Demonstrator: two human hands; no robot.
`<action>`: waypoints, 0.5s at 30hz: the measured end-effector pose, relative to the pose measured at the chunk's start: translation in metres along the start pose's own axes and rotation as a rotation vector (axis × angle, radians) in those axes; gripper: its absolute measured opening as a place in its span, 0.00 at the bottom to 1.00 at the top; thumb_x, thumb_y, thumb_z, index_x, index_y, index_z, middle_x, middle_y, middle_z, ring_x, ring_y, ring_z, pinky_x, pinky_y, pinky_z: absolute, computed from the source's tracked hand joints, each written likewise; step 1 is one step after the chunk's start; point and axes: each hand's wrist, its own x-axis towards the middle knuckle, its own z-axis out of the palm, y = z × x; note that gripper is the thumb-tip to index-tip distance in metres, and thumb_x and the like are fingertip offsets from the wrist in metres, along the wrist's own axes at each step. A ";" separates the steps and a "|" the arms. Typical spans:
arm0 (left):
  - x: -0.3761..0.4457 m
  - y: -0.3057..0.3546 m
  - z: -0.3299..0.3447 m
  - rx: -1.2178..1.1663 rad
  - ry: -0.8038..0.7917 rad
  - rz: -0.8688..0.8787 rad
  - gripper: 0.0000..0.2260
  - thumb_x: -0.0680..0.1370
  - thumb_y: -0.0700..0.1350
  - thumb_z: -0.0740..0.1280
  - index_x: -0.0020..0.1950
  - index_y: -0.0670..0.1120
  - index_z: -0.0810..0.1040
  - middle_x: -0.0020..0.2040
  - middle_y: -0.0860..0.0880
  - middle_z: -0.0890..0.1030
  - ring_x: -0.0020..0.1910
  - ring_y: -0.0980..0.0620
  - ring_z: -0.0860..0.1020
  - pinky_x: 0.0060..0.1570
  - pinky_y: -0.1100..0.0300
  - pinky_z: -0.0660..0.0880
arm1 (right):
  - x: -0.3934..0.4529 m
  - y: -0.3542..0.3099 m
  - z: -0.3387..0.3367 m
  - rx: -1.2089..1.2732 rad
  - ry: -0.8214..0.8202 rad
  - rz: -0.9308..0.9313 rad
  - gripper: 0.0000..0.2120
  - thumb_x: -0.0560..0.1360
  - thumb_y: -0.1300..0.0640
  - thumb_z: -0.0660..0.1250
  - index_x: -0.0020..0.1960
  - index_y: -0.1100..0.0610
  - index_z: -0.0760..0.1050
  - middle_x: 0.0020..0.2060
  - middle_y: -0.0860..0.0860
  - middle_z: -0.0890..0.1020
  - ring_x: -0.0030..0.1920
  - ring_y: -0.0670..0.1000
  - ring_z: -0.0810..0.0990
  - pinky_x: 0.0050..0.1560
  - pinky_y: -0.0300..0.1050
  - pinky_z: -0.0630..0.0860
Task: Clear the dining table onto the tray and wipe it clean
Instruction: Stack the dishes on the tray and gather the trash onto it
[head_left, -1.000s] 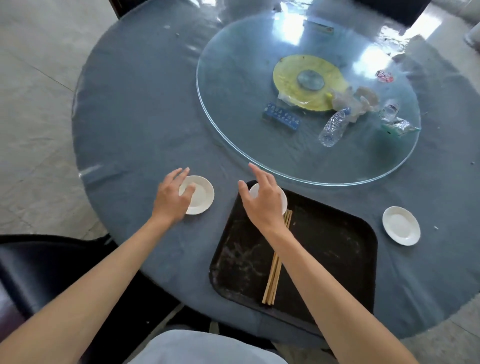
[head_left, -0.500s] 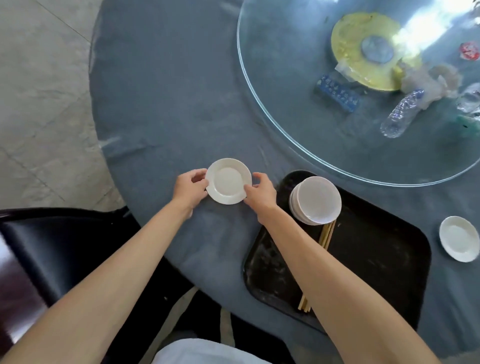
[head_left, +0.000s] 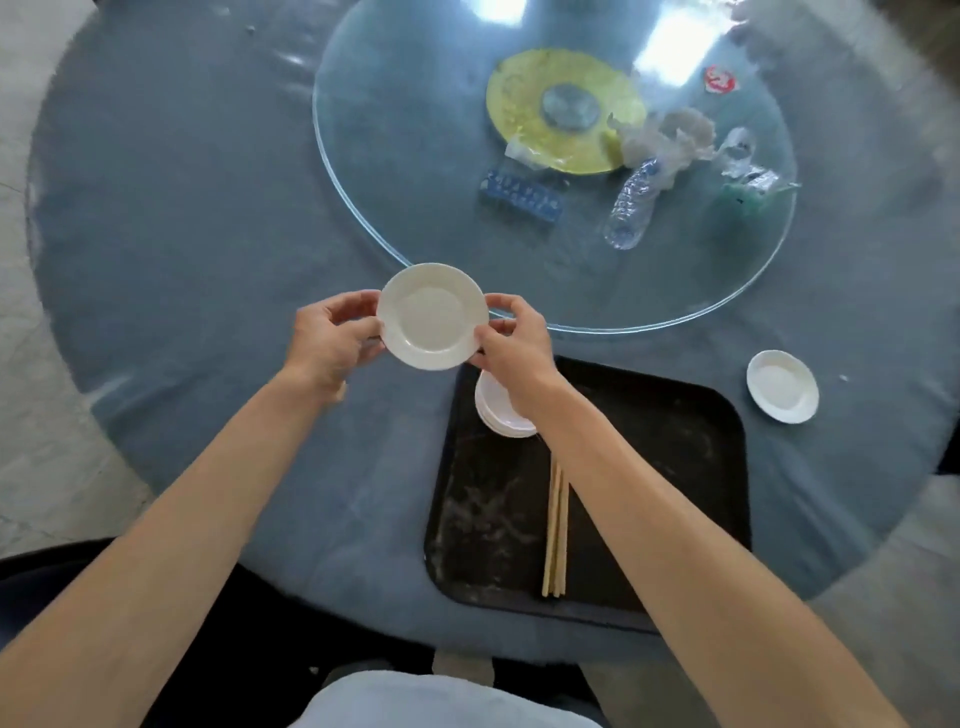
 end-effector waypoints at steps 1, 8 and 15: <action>-0.002 0.010 0.018 0.011 -0.038 0.023 0.12 0.76 0.29 0.68 0.50 0.45 0.82 0.46 0.48 0.83 0.43 0.53 0.82 0.45 0.61 0.83 | -0.001 -0.008 -0.018 0.025 0.021 -0.009 0.15 0.79 0.63 0.69 0.62 0.49 0.75 0.51 0.55 0.83 0.53 0.55 0.84 0.53 0.56 0.85; -0.018 0.032 0.162 0.130 -0.252 0.128 0.12 0.75 0.29 0.69 0.54 0.43 0.81 0.51 0.45 0.82 0.47 0.49 0.82 0.39 0.64 0.81 | -0.001 -0.014 -0.161 0.108 0.206 -0.034 0.17 0.80 0.62 0.70 0.67 0.50 0.75 0.52 0.53 0.83 0.53 0.50 0.83 0.49 0.45 0.85; -0.043 -0.016 0.338 0.212 -0.333 0.086 0.13 0.75 0.31 0.71 0.57 0.44 0.82 0.55 0.44 0.83 0.56 0.46 0.83 0.51 0.52 0.84 | 0.018 0.045 -0.327 0.221 0.412 0.053 0.15 0.77 0.65 0.73 0.63 0.57 0.80 0.49 0.51 0.85 0.49 0.49 0.86 0.47 0.43 0.86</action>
